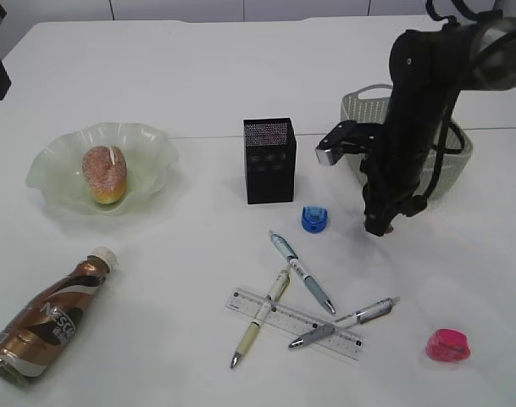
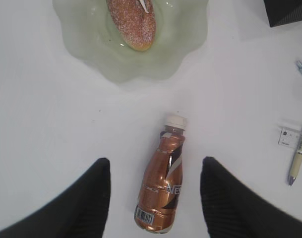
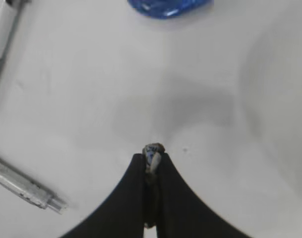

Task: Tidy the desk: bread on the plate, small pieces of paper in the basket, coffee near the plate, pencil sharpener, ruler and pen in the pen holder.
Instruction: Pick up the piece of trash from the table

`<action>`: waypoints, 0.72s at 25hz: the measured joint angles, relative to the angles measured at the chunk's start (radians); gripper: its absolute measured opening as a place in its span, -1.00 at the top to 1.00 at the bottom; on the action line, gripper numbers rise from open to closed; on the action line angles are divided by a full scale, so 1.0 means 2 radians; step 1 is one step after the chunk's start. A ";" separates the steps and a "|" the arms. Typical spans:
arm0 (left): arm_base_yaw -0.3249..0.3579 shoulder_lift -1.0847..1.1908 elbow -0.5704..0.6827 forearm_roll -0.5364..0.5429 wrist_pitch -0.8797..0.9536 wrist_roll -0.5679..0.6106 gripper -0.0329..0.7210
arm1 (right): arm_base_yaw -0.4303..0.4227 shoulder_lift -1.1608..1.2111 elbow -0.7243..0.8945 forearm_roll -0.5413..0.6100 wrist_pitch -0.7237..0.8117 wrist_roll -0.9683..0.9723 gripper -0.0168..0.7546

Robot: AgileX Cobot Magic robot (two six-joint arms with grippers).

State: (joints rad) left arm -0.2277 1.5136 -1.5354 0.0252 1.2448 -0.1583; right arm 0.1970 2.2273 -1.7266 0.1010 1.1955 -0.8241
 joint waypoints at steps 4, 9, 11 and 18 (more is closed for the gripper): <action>0.000 0.000 0.000 0.000 0.000 0.000 -0.19 | 0.000 0.000 -0.025 0.002 0.003 0.053 0.89; 0.000 0.000 0.000 0.000 0.000 0.000 -0.19 | 0.000 -0.008 -0.056 0.009 0.009 0.144 0.89; 0.000 0.000 0.000 0.000 0.000 0.000 -0.19 | 0.000 -0.019 -0.070 0.011 0.011 0.162 0.89; 0.000 0.000 0.000 0.000 0.000 0.000 -0.19 | 0.000 -0.027 -0.167 -0.001 0.015 0.265 0.89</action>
State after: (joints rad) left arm -0.2277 1.5136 -1.5354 0.0252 1.2448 -0.1583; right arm 0.1970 2.1724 -2.0607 0.0995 1.2265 -0.2947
